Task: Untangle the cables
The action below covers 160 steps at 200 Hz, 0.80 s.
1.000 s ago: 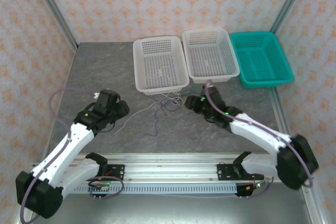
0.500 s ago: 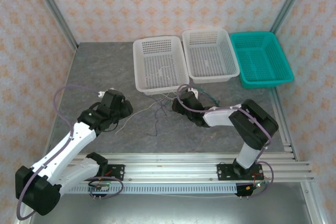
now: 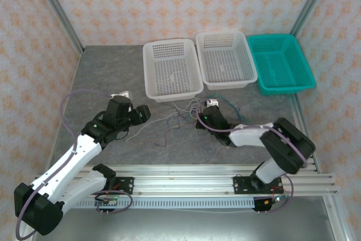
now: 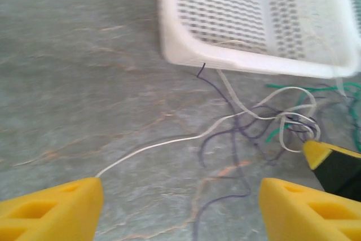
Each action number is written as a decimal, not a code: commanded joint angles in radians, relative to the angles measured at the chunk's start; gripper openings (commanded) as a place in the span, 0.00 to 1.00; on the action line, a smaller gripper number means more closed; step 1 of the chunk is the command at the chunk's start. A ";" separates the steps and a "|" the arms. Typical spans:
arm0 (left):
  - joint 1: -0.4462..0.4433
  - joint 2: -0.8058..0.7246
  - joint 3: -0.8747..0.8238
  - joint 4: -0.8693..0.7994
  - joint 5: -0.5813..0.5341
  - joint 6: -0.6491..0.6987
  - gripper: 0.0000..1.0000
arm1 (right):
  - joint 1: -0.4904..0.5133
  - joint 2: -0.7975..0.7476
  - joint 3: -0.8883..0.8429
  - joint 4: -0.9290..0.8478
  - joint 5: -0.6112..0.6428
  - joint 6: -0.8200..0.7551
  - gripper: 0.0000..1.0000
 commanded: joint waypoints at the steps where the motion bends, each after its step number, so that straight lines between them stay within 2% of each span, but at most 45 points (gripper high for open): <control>1: -0.073 -0.032 -0.019 0.154 0.077 0.169 0.79 | 0.004 -0.132 -0.018 -0.055 -0.069 -0.238 0.00; 21: -0.198 -0.076 -0.036 0.203 -0.020 0.333 0.81 | 0.004 -0.245 -0.020 -0.133 -0.107 -0.378 0.00; 30: -0.233 -0.096 -0.042 0.208 -0.077 0.376 0.87 | 0.004 -0.289 -0.015 -0.173 -0.117 -0.439 0.00; 51: -0.250 -0.122 -0.052 0.205 -0.131 0.422 0.90 | 0.003 -0.393 0.011 -0.257 -0.134 -0.533 0.00; 69: -0.252 -0.123 -0.066 0.216 -0.143 0.436 0.90 | -0.004 -0.442 0.061 -0.332 -0.201 -0.582 0.00; 95: -0.265 -0.082 -0.095 0.275 -0.150 0.469 0.89 | -0.005 -0.458 0.117 -0.365 -0.255 -0.579 0.00; 122: -0.293 0.050 -0.105 0.344 -0.191 0.527 0.89 | -0.006 -0.448 0.143 -0.347 -0.296 -0.540 0.00; 145: -0.334 0.152 -0.144 0.513 -0.148 0.606 0.89 | -0.006 -0.450 0.150 -0.322 -0.322 -0.487 0.00; 160: -0.338 0.204 -0.170 0.600 -0.167 0.664 0.89 | -0.006 -0.454 0.156 -0.320 -0.333 -0.475 0.00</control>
